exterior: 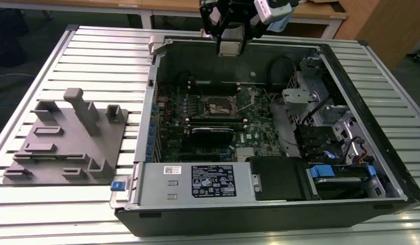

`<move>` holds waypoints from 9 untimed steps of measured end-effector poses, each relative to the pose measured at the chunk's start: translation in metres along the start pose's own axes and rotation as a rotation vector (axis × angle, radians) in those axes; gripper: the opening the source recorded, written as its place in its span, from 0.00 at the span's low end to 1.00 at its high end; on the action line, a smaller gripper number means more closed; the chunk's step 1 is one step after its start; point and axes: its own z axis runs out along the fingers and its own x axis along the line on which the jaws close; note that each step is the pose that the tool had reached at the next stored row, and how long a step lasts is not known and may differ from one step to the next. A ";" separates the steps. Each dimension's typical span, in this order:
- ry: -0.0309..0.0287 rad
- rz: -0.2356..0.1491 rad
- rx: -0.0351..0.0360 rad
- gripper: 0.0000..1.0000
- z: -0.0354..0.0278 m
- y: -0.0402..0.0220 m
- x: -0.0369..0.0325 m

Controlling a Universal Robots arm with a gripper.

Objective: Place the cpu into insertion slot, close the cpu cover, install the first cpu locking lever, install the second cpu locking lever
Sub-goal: 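Place the cpu into insertion slot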

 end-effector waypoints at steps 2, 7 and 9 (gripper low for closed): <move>-0.0001 0.000 -0.0002 0.54 0.0004 0.0000 0.0000; 0.0000 0.000 0.0000 0.54 0.0012 -0.0001 0.0000; 0.0000 0.000 0.0000 0.54 0.0014 -0.0001 0.0000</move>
